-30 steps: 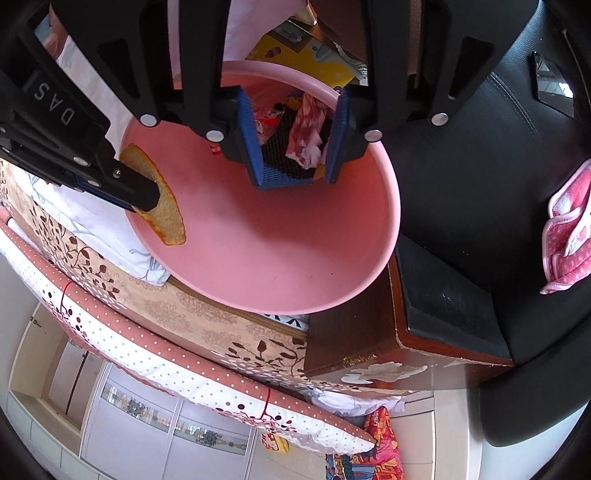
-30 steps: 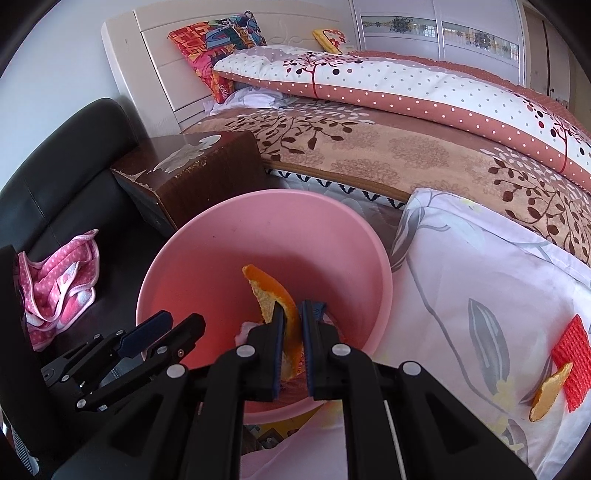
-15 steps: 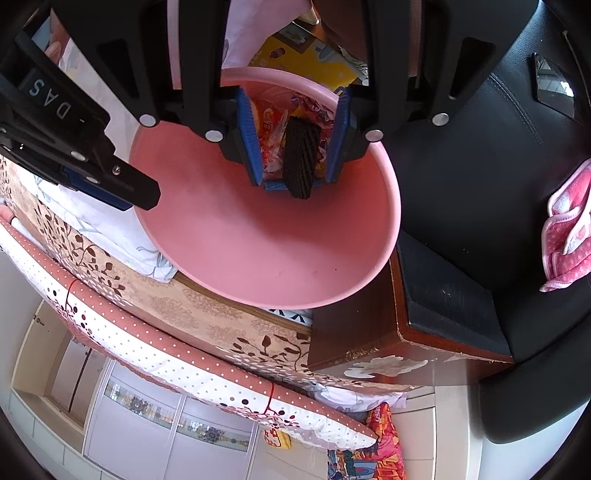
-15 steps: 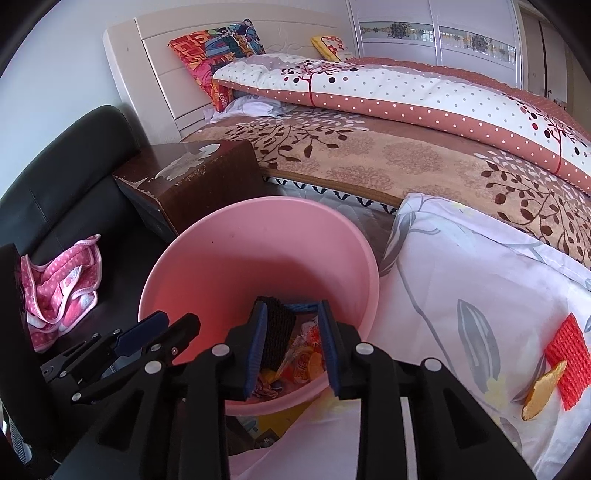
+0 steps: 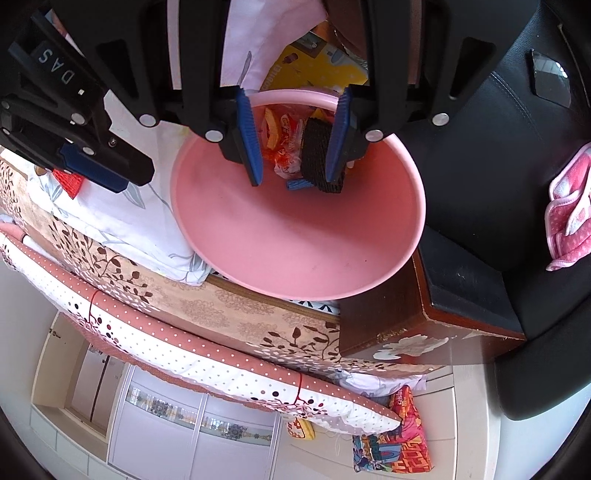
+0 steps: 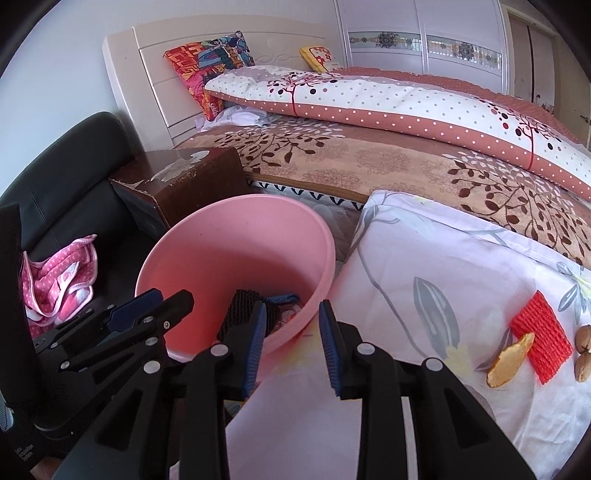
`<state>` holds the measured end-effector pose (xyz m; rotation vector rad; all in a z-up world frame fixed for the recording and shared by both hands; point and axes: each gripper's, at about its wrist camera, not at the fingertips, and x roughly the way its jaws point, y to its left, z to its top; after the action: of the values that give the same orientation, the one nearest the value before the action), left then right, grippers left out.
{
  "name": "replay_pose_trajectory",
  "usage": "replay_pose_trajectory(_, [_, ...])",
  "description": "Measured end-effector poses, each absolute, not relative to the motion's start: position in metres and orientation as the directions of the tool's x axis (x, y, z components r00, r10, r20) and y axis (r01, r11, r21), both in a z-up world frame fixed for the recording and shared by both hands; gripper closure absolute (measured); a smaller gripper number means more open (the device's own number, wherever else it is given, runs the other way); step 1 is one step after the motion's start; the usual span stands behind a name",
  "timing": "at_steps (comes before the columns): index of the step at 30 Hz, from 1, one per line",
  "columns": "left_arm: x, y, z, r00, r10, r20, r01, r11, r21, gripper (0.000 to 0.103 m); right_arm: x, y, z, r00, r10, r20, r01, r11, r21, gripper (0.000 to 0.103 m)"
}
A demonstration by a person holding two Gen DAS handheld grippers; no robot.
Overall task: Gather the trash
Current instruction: 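Move both open tools back toward the red foam and walnuts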
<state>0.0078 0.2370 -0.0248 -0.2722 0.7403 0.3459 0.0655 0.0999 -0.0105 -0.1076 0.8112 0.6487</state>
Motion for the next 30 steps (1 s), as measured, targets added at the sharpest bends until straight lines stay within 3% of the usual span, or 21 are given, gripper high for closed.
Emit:
replay_pose_trajectory(21, [0.021,0.145,-0.024,0.717,0.064,-0.694,-0.174,0.981,-0.089,0.068,0.064,-0.041,-0.022,0.610,0.355,-0.709,-0.365,0.919,0.147,0.074])
replay_pose_trajectory(30, [0.044,0.087,-0.028,0.692,-0.088,-0.717,0.014,0.994,-0.108,0.067,0.083,-0.111,-0.027,0.634,0.275,-0.723,-0.227,0.960,0.166,0.074])
